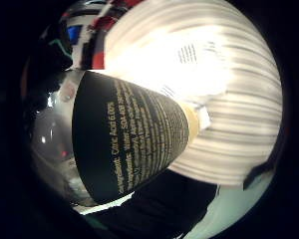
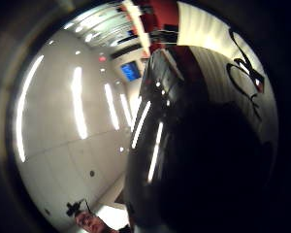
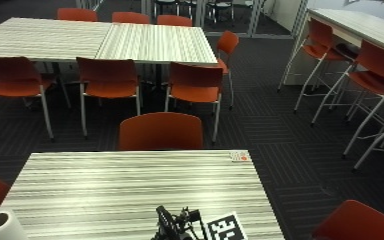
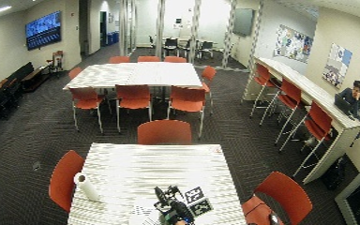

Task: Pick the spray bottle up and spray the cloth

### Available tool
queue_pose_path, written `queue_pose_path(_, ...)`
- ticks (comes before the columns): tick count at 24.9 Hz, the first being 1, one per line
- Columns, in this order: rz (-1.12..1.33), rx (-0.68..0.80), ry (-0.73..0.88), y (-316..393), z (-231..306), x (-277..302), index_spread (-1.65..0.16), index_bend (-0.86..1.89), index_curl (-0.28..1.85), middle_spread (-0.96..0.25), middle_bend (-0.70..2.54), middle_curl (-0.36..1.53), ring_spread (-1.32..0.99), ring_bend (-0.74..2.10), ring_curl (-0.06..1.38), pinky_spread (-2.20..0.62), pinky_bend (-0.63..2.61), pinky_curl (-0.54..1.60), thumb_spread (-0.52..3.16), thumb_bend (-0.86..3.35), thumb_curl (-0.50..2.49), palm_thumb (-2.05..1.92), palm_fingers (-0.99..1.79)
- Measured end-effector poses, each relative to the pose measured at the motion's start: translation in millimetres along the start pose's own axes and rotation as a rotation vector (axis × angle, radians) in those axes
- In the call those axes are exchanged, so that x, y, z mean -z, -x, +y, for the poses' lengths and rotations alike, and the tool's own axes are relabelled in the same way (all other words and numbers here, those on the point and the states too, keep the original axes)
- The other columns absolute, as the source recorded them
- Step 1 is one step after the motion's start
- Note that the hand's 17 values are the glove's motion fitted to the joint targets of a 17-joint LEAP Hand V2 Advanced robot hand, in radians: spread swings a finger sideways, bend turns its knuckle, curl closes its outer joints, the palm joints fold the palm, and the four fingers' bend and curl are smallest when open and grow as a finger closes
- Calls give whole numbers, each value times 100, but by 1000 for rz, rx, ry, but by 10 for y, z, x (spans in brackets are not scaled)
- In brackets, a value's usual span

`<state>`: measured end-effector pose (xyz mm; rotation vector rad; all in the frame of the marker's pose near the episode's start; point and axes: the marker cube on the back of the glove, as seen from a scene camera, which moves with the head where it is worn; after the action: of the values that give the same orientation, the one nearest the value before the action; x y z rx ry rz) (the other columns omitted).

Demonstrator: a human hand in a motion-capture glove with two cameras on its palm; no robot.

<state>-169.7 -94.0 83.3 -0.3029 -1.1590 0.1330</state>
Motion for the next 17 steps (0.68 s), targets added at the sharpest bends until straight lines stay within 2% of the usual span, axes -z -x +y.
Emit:
queue_pose_path(3,-151,198,-46,39,26,79,-18,47,60,-5,45,55,-15,32,47,6,10,23,49,-2,78,104,103)
queue_pose_path(6,-228,302,-71,37,57,113,-18,49,60,-5,45,55,-17,33,47,5,8,21,49,-2,78,104,99)
queue_pose_path(17,-173,313,-107,31,47,177,-18,48,61,-6,45,55,-19,33,48,4,10,20,51,-2,79,105,99)
